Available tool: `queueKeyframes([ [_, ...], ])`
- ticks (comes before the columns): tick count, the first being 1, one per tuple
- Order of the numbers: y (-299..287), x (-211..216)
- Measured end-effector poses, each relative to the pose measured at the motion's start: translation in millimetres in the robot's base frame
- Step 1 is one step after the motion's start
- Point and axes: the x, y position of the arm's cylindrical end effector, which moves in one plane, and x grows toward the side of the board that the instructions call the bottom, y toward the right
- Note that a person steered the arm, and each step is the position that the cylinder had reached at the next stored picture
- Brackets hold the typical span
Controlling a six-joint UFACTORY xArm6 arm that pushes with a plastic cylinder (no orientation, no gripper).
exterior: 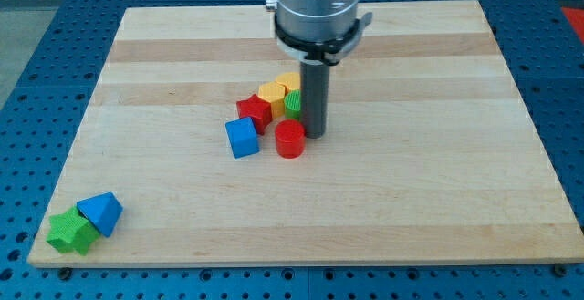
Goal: Push red circle towards blue triangle
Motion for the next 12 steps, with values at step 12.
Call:
queueKeyframes([
  [12,-128.4,88.3],
])
